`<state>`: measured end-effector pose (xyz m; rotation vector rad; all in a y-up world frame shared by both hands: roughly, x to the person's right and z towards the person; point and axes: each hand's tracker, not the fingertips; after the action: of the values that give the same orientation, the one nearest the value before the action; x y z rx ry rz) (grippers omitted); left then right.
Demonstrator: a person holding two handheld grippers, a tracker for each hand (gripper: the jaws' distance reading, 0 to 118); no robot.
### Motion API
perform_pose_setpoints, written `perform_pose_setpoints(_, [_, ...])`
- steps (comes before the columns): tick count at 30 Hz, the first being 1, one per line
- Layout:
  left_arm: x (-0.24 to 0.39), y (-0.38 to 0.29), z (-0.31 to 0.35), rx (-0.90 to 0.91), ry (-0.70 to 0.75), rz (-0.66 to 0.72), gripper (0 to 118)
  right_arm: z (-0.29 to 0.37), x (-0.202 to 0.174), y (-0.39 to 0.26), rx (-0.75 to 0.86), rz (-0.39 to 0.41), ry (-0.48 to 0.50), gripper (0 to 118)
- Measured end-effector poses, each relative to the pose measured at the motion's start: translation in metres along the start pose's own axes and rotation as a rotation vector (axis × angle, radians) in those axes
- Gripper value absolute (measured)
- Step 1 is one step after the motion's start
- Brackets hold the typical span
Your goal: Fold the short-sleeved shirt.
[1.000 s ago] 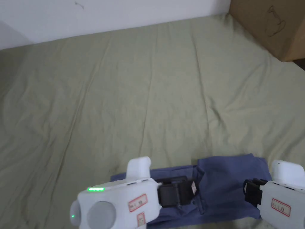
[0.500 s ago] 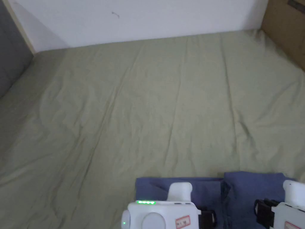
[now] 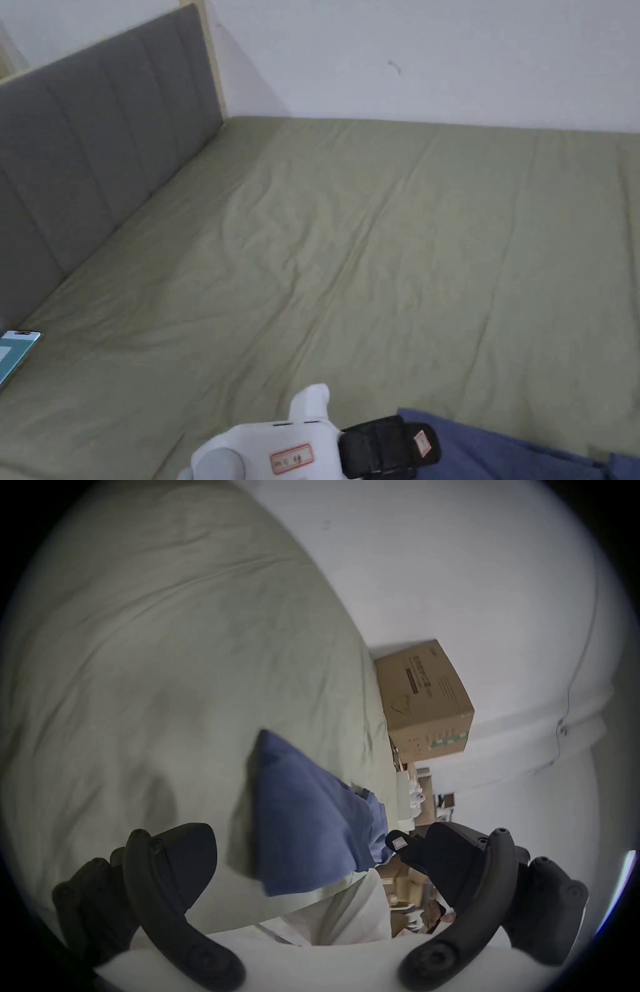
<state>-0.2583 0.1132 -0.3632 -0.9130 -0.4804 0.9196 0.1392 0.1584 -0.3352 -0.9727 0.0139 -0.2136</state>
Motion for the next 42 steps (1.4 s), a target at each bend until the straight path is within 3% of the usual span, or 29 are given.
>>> perform_pose_setpoints(7, [-0.062,-0.007,-0.039,-0.144,-0.085,0.256,118,-0.007,-0.029,0.004,-0.018,0.065,0.030,3])
perform_pose_setpoints(10, [-0.061,-0.011,-0.061,-0.116,-0.227,0.332,115,-0.006,-0.034,0.007,-0.024,0.094,0.028,3])
perform_pose_setpoints(11, [-0.058,-0.009,-0.071,-0.151,-0.242,0.353,108,-0.006,-0.035,0.008,-0.025,0.099,0.024,3])
perform_pose_setpoints(14, [-0.050,-0.013,-0.091,-0.187,-0.214,0.305,41,-0.010,-0.036,0.011,-0.040,0.098,0.018,3])
perform_pose_setpoints(15, [-0.049,-0.013,-0.097,-0.214,-0.158,0.267,25,-0.011,-0.037,0.011,-0.042,0.097,0.017,3])
perform_pose_setpoints(18, [-0.052,-0.015,-0.096,-0.228,-0.017,0.177,17,-0.011,-0.038,0.010,-0.050,0.102,0.013,3])
perform_pose_setpoints(20, [-0.062,-0.013,-0.086,-0.218,-0.135,0.281,16,-0.012,-0.039,0.011,-0.059,0.110,0.009,3])
perform_pose_setpoints(26, [-0.069,0.011,-0.049,-0.174,-0.097,0.209,15,-0.012,-0.040,0.019,-0.048,0.081,0.014,3])
perform_pose_setpoints(33, [-0.110,0.066,0.053,-0.029,0.110,0.131,15,-0.004,-0.016,0.018,0.002,0.012,0.020,3])
perform_pose_setpoints(35, [-0.112,0.077,0.084,0.020,0.235,0.088,15,-0.003,-0.004,0.015,-0.003,-0.013,0.016,3])
perform_pose_setpoints(39, [-0.078,0.083,0.114,0.068,0.346,0.012,15,0.002,0.017,0.008,0.019,-0.078,0.001,3])
perform_pose_setpoints(41, [-0.031,0.077,0.108,0.076,0.304,-0.081,15,0.005,0.026,0.006,0.024,-0.099,0.016,3])
perform_pose_setpoints(42, [-0.007,0.075,0.101,0.080,0.348,-0.151,15,0.006,0.030,0.006,0.026,-0.111,0.009,3])
